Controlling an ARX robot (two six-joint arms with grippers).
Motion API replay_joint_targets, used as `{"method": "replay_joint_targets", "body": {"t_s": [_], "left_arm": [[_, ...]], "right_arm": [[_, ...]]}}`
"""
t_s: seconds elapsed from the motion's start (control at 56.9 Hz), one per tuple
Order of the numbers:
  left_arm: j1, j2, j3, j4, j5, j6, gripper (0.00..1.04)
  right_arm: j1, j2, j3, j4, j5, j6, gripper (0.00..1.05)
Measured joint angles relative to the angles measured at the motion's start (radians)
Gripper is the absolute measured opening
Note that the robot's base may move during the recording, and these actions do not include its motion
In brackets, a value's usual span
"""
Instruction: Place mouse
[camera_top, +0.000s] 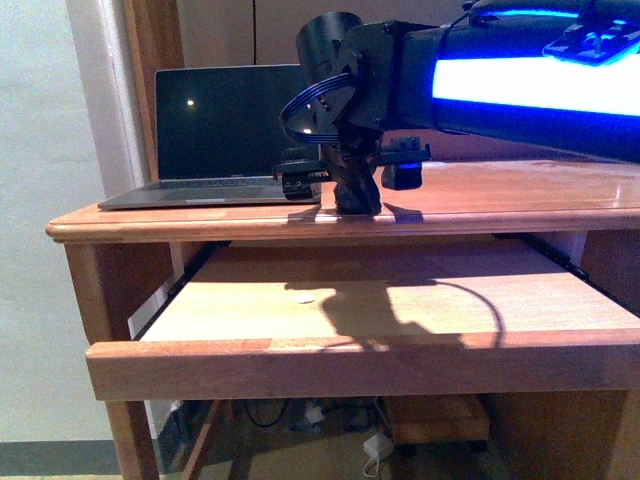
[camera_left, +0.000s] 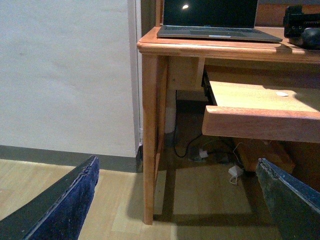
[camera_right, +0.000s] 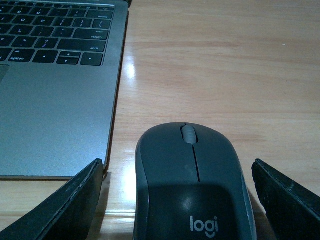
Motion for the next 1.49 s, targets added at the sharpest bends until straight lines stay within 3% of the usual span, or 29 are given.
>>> {"method": "replay_joint_targets", "body": {"t_s": [0.123, 0.404, 0.633, 0.809, 1.037, 1.495], "left_arm": [[0.0, 0.0, 0.0, 0.0, 0.0, 0.0, 0.97], [0.0, 0.0, 0.0, 0.0, 0.0, 0.0, 0.97], [0.0, 0.0, 0.0, 0.0, 0.0, 0.0, 0.97], [0.0, 0.0, 0.0, 0.0, 0.0, 0.0, 0.97], [0.0, 0.0, 0.0, 0.0, 0.0, 0.0, 0.97], [0.0, 0.0, 0.0, 0.0, 0.0, 0.0, 0.97]], "right_arm": [[-0.011, -0.132, -0.237, 0.176, -0.049, 0.028, 0.97], [-0.103, -0.747, -1.085, 0.626, -0.214, 0.077, 0.97], [-0.245, -1.195, -1.807, 0.901, -0.551, 0.11, 0.97], [-0.337, -1.489, -2.217, 0.977, -0.752, 0.1, 0.97], [-0.271, -1.535, -2.466, 1.055, -0.726, 0.062, 0.97], [-0.073, -1.205, -2.404, 1.278, -0.473, 0.04, 0.97]]}}
